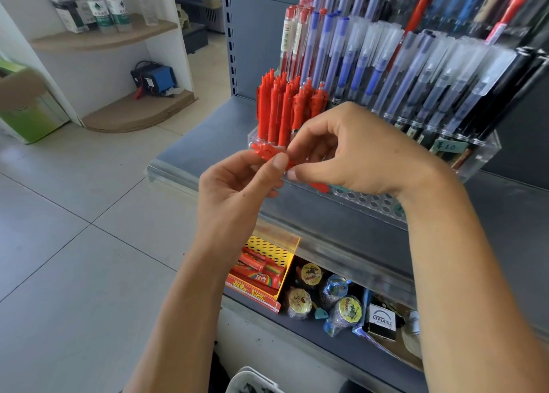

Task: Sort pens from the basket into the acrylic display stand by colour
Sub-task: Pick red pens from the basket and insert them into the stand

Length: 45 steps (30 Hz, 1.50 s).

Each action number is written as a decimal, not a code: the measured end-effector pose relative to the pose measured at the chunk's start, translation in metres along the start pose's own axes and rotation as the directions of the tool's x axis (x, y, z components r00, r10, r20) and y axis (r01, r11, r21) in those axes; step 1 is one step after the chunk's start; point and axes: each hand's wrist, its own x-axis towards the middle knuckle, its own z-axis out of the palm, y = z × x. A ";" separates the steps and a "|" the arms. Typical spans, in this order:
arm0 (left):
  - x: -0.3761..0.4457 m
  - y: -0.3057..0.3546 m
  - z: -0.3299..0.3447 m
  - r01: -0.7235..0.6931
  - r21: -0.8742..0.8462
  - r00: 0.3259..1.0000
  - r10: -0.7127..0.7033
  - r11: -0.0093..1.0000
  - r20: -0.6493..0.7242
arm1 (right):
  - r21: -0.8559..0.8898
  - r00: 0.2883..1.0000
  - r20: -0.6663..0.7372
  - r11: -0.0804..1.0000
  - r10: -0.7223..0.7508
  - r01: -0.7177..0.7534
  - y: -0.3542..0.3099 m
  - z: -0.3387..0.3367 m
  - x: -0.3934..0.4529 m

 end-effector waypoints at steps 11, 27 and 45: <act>-0.008 -0.015 0.002 -0.088 0.504 0.980 -0.016 0.859 0.199 | 0.141 0.926 -0.378 0.986 -0.026 0.086 0.019 -0.020 -0.003; -0.011 -0.015 0.001 -0.208 0.611 0.961 0.045 0.764 0.271 | 0.092 0.861 -0.508 0.994 -0.005 0.060 0.024 -0.010 0.011; -0.094 -0.042 0.067 -0.448 0.632 0.420 -0.475 0.632 0.773 | -0.091 0.935 -0.339 0.986 0.102 -0.141 0.022 -0.004 0.015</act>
